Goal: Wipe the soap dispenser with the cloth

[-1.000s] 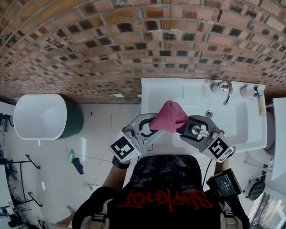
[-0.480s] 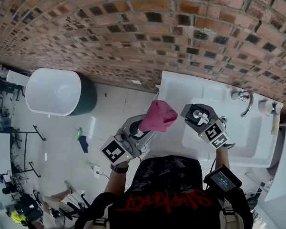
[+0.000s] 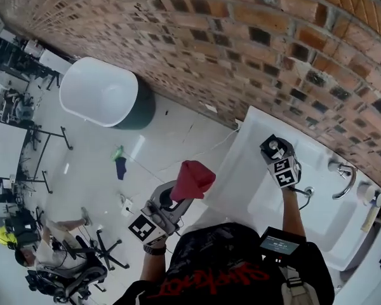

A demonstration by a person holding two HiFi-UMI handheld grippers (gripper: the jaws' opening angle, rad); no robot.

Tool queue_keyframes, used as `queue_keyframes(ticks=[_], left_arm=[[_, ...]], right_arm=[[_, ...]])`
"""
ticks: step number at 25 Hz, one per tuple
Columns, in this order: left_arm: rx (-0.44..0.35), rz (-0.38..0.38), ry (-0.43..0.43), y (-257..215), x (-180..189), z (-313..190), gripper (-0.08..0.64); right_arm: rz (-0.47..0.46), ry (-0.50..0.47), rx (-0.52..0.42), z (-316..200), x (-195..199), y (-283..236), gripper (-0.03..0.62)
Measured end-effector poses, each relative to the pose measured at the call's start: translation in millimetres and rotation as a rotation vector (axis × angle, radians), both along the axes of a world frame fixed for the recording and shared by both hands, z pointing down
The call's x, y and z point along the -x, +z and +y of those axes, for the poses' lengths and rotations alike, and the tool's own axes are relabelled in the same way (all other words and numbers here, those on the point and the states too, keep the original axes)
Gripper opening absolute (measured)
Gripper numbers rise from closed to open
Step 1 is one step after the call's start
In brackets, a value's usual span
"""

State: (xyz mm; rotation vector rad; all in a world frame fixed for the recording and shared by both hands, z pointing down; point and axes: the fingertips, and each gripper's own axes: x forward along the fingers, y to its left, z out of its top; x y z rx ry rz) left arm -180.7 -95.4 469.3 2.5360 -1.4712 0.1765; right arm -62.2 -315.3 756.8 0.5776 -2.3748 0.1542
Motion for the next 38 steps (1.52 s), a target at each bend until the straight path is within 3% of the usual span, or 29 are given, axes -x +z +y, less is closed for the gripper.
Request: queue_keyframes(ticks=[10,17,25,29,38], left_arm=[[0.040,-0.031,-0.112,14,11,7,0.099],[0.030,-0.067,-0.124,10,7,6,0.098],[0.017,-0.086,-0.134,-8,-13,18,0.099],[-0.005,-0.104,-0.120,-10,-19,20,0.099],[-0.017,-0.080,-0.056,-7,-38,9,0.099]], right_arm=[[0.016,0.015,0.055,-34,25,25,0.301],[0.050,-0.026,0.092,-18,32,49,0.302],[0.007,-0.015,0.090,-1,20,40,0.314],[-0.047,-0.001,0.093,0,15,30,0.394],[-0.323,0.113,-0.059,5,-32,-77,0.362]])
